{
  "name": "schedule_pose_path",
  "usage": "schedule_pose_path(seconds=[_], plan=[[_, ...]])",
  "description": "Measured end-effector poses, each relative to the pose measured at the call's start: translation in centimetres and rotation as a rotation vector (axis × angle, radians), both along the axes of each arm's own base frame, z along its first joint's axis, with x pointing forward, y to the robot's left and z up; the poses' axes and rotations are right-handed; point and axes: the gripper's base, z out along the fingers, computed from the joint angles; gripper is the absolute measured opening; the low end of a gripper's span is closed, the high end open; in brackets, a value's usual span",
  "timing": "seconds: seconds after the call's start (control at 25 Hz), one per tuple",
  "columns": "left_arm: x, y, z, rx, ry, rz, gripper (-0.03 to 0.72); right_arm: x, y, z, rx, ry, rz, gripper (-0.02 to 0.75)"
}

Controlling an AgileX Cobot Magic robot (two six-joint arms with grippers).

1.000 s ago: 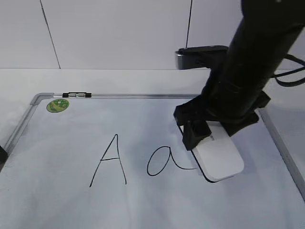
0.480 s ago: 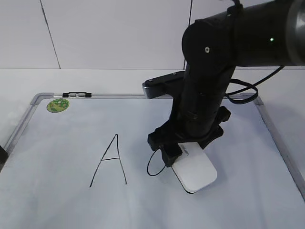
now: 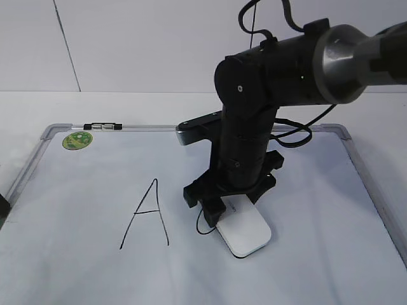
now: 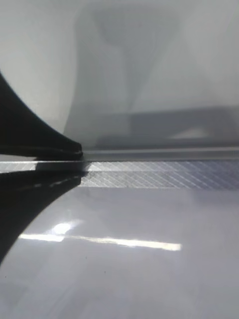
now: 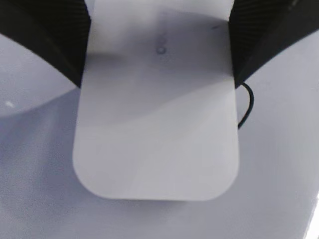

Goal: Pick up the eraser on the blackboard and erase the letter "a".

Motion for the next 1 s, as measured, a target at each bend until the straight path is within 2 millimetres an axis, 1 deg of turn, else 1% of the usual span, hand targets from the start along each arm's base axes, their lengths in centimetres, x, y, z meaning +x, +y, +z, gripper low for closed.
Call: schedule_pose_path(seconds=[0.2, 0.56, 0.76, 1.0], plan=[[0.0, 0.0, 0.0, 0.0, 0.0, 0.0, 0.022, 0.5, 0.4, -0.1, 0.007, -0.008, 0.01, 0.553], [0.0, 0.0, 0.0, 0.0, 0.0, 0.0, 0.022, 0.4, 1.4, -0.8, 0.088, 0.039, 0.08, 0.553], [0.0, 0.0, 0.0, 0.001, -0.001, 0.001, 0.022, 0.4, 1.5, -1.0, 0.068, 0.037, 0.08, 0.553], [0.0, 0.0, 0.0, -0.001, -0.001, 0.002, 0.022, 0.6, 1.3, -1.0, -0.002, -0.003, 0.014, 0.553]])
